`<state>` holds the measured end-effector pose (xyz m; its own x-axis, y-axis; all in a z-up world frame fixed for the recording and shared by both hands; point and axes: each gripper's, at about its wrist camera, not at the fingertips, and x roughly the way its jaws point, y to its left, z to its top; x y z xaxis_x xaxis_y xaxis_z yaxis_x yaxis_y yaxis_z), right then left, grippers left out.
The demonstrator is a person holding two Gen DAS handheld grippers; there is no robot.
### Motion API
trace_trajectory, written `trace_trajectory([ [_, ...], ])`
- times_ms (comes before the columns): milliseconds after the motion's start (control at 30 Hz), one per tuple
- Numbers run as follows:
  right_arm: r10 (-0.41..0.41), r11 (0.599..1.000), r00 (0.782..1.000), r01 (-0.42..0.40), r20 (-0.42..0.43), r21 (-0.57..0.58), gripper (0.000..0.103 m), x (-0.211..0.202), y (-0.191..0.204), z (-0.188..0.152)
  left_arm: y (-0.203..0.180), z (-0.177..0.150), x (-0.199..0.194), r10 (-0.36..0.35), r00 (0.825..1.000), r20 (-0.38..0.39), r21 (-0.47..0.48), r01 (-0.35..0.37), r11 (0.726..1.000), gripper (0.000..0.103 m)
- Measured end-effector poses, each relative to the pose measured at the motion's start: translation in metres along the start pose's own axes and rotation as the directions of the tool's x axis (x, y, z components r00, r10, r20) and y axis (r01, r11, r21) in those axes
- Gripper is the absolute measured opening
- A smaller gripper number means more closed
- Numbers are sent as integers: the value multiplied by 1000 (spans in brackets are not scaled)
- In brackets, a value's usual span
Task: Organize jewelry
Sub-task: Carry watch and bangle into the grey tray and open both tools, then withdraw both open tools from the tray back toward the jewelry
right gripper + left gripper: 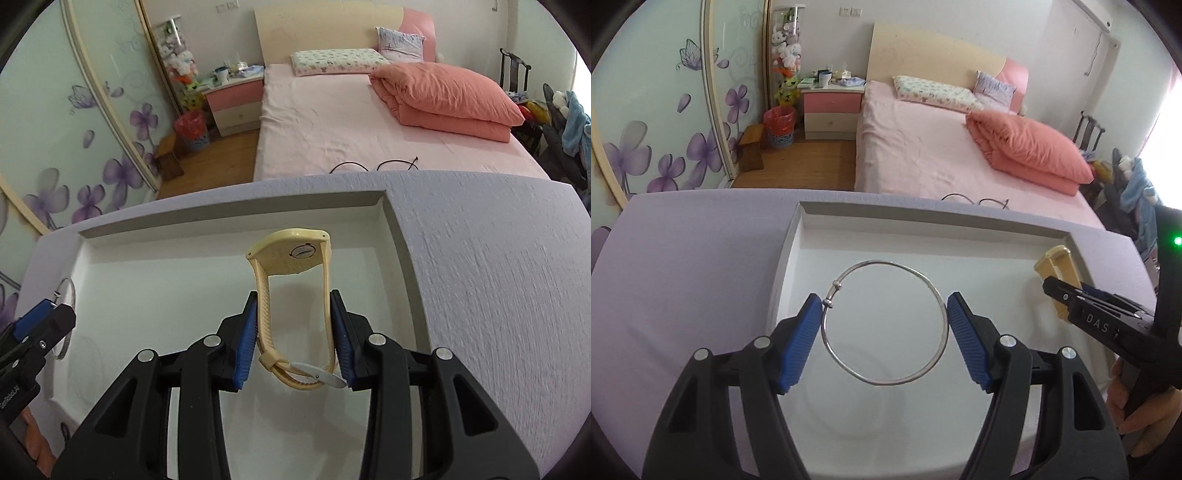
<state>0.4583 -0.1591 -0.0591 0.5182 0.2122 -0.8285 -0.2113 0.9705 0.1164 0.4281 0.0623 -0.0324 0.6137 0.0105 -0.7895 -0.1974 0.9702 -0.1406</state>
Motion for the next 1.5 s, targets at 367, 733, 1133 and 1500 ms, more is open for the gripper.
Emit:
trace_trajectory([
  [367, 22, 1000, 993, -19, 119, -21, 73, -36, -14, -5, 2, 2, 23, 13, 1000, -23, 4, -13, 1000, 69],
  [733, 13, 1000, 985, -11, 173, -17, 73, -51, -31, -15, 7, 7, 17, -17, 1000, 3, -55, 18, 998, 86],
  [1133, 90, 996, 952, -91, 293, -11, 73, -137, -40, -82, 75, -68, -131, 33, 974, 225, -106, -9, 994, 95],
  [1500, 105, 994, 946, -101, 305, -29, 73, -178, -27, -191, 81, -206, -214, 80, 942, 325, -37, -72, 997, 101],
])
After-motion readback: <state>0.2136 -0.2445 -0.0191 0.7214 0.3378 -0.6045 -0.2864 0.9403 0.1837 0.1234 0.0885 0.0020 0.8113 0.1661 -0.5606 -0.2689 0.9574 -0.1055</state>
